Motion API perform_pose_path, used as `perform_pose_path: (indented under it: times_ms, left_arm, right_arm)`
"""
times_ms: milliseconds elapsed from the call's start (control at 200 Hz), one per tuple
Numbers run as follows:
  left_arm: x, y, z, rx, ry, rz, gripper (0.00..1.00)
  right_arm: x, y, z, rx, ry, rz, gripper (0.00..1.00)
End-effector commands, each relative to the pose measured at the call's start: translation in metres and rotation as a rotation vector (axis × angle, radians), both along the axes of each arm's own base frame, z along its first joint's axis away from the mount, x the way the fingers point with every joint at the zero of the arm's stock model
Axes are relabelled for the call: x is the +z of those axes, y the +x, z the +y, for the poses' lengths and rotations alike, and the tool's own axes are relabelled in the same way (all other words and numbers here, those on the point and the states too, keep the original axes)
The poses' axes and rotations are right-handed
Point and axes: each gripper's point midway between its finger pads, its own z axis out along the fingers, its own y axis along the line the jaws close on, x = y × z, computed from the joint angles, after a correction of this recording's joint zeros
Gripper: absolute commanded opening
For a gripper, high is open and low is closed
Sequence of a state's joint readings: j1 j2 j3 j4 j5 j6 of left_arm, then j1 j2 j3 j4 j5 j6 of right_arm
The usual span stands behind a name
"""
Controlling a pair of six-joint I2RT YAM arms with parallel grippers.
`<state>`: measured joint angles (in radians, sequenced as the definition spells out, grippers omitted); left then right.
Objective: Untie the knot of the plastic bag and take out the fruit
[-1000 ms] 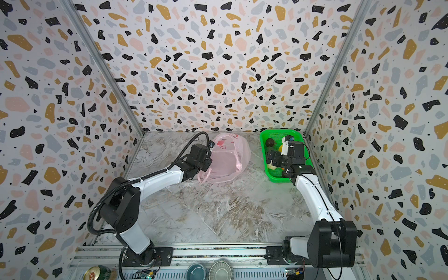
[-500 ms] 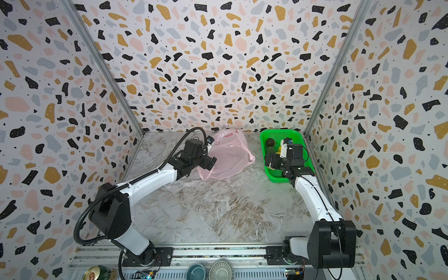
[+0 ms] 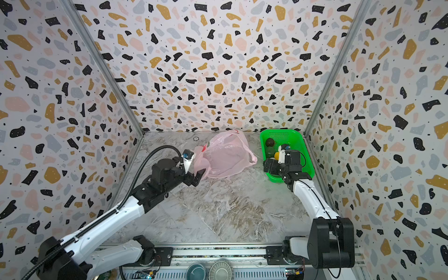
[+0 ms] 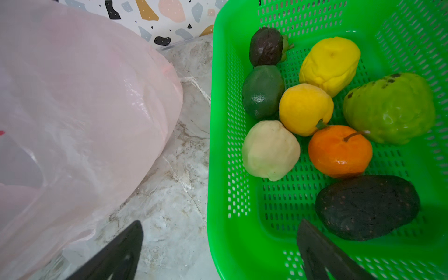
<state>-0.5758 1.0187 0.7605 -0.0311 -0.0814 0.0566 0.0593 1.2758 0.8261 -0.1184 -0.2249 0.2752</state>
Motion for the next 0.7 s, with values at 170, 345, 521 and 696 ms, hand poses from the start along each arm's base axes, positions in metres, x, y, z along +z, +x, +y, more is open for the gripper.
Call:
perform_pose_path:
  times_ms: [170,345,521,696]
  left_arm:
    - [-0.003,0.004,0.096,0.433,-0.073,-0.132,0.99]
    - [-0.02,0.009,0.126,0.526,-0.048,-0.191,1.0]
    - [-0.035,0.012,0.159,0.647,-0.035,-0.257,1.0]
    - [-0.052,0.008,0.183,0.735,0.016,-0.307,0.99]
  right_arm:
    - [0.009,0.006,-0.012,-0.016,-0.112,-0.166,0.99]
    - [-0.01,0.011,-0.026,-0.054,-0.195,-0.224,0.99]
    - [-0.021,0.011,-0.036,-0.083,-0.268,-0.331,0.99]
    - [-0.022,0.013,-0.035,-0.067,-0.316,-0.443,0.99]
